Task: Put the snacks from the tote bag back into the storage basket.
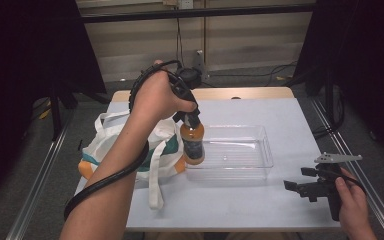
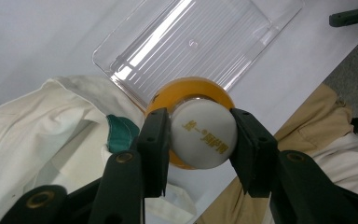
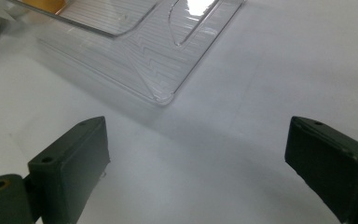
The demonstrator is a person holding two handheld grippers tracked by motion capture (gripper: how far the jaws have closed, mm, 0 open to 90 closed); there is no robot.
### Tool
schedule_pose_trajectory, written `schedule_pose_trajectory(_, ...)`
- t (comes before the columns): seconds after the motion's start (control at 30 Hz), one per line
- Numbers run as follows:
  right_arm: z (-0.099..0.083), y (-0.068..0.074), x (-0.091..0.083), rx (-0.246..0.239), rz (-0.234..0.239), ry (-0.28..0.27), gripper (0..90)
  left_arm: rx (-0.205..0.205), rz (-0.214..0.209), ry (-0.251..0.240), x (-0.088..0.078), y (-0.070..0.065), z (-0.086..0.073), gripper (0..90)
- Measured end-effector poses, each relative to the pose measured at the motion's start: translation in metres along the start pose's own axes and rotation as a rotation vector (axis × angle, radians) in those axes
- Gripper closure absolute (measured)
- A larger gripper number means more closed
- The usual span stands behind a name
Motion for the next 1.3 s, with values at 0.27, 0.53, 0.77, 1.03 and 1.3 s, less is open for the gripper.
schedule_pose_trajectory(0.27, 0.0, 0.0, 0.001, -0.01, 0.002, 0.0, 6.2, -0.01, -0.003, -0.002, 0.007, 0.001, -0.003, 59.5)
schedule_pose_trajectory(0.53, 0.0, 0.001, 0.002, -0.006, 0.002, 0.0, 6.3, 0.0, -0.014, 0.0, 0.013, 0.003, -0.005, 59.5)
schedule_pose_trajectory(0.77, 0.0, 0.001, 0.003, -0.007, 0.001, 0.002, 6.3, -0.001, -0.019, 0.0, 0.012, 0.003, -0.004, 59.5)
schedule_pose_trajectory(1.03, 0.0, 0.001, 0.003, -0.01, 0.003, 0.0, 6.3, 0.026, -0.009, -0.009, 0.016, 0.002, 0.0, 59.5)
schedule_pose_trajectory(1.3, -0.001, 0.001, 0.003, -0.007, 0.002, 0.004, 6.3, 0.049, -0.006, 0.0, 0.025, 0.004, 0.001, 59.5)
Point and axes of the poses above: each handheld gripper's, and its own axes: x roughly forward along the jaws, z roughly out of its top, y roughly to its left, the point moved 1 cm from there along x, roughly forward along the jaws, and after that the axes turned 6 degrees about -y, right-handed, at the moved point
